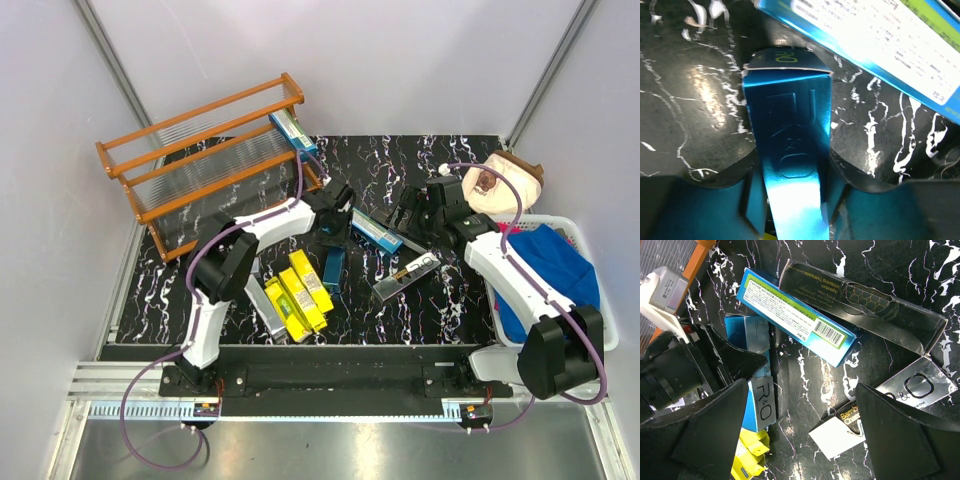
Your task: Place and organize the toothpastes onto the shelf
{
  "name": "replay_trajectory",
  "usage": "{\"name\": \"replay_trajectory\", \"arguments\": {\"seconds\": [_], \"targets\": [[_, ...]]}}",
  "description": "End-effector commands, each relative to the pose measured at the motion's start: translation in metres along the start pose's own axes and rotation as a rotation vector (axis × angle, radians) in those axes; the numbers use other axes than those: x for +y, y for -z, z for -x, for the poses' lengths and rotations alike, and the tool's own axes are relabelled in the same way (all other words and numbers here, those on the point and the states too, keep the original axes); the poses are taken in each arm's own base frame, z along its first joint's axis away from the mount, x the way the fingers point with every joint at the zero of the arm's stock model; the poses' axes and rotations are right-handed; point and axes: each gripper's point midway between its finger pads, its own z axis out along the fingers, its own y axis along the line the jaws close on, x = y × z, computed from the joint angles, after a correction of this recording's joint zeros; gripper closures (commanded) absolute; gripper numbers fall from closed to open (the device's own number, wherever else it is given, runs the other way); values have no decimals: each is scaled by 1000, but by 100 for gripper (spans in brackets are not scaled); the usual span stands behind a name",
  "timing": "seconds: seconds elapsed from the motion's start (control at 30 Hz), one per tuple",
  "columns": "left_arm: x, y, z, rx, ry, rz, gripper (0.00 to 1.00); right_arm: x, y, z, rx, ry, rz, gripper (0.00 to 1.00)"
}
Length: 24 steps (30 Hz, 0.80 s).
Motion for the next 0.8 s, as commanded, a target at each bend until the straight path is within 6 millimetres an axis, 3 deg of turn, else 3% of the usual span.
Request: {"name": "replay_trajectory", "arguments": {"seconds": [0.0, 0.13, 0.23, 0.47, 0.57, 0.6, 0.63, 0.7, 0.73, 0.77], "targets": [[-17, 23, 22, -70, -38, -50, 64, 15, 5, 11, -11, -7, 45, 3], [-26, 49, 39, -134, -60, -81, 65, 21, 9, 17, -25, -2, 64, 3], [-35, 80, 59, -213, -81, -115, 65, 29, 13, 25, -39, 5, 85, 3], [-45, 182, 107, -445, -74, -217, 67, 72, 30, 63, -102, 61, 214, 3], [-36, 230, 126, -553, -46, -278, 67, 100, 47, 84, -151, 78, 317, 4], [-22, 240, 133, -583, -20, -280, 67, 114, 55, 93, -181, 85, 367, 4], [-24, 268, 139, -647, -17, -339, 67, 121, 59, 97, -190, 79, 399, 4], [-3, 294, 152, -725, 28, -365, 66, 144, 71, 103, -201, 93, 502, 4], [-3, 320, 154, -792, 45, -433, 66, 153, 75, 103, -199, 89, 536, 4], [3, 329, 155, -824, 66, -456, 66, 167, 82, 98, -186, 105, 591, 4]]}}
